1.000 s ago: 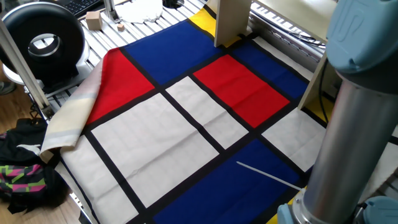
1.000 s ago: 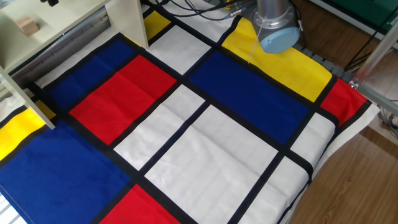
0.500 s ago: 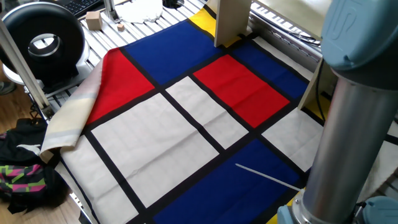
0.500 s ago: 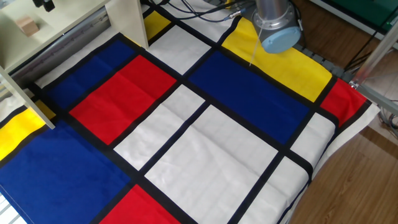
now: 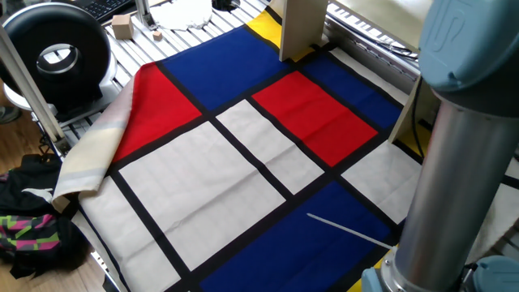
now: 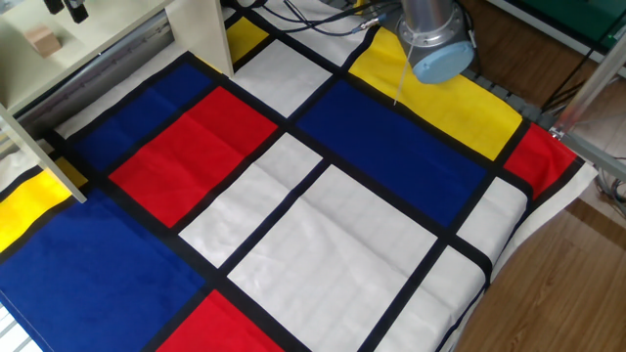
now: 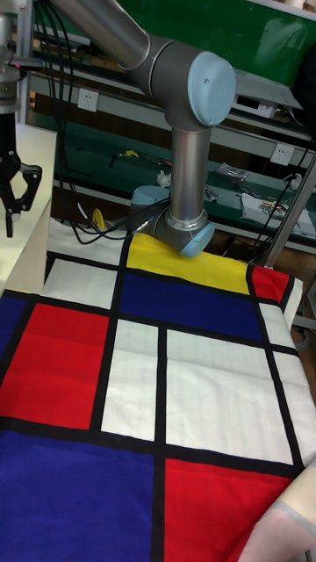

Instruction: Take the object down from the shelf

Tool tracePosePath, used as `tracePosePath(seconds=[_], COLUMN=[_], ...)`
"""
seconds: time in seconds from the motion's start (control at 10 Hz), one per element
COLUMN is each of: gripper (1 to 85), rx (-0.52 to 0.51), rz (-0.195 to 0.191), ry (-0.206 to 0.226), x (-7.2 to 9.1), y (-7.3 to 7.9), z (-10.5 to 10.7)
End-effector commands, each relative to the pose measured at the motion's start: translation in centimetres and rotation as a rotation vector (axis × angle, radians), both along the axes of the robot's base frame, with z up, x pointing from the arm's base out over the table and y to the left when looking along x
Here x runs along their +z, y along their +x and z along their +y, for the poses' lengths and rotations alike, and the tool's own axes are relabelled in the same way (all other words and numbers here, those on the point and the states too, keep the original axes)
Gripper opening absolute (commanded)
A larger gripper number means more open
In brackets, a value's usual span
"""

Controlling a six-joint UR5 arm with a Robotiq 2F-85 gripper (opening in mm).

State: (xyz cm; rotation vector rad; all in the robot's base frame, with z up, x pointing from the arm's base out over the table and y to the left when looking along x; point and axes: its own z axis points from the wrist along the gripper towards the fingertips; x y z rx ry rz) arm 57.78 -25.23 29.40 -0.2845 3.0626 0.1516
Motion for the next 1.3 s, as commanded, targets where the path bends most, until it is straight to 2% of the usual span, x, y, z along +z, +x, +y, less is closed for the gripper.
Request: tracePosePath(seconds=[0.0,0.1,0.3,0.4,0.5,0.7,0.8,1.0,1.2], gripper=[47.0,47.7,52.3,54.3,54.7,54.3,53.7,52.0,52.0], rx=[0.031,0.044,0.088,0.087,0.097,0.102,0.099,0.083,0.093], rz=[0.015,0.018,0.032,0.037,0.038,0.034,0.033,0.035,0.007], ry=[-0.002,-0.007,0.015,0.054,0.066,0.069,0.066,0.026,-0.023], x=[0.0,0.0,-0.5,-0.7,-0.9,-1.0,-0.8,-0.5,-0.4], y=[0.0,0.0,0.3,0.8,1.0,1.4,1.1,0.4,1.1], z=[0.8,0.8,1.0,2.1,2.5,2.4,2.2,1.1,0.7])
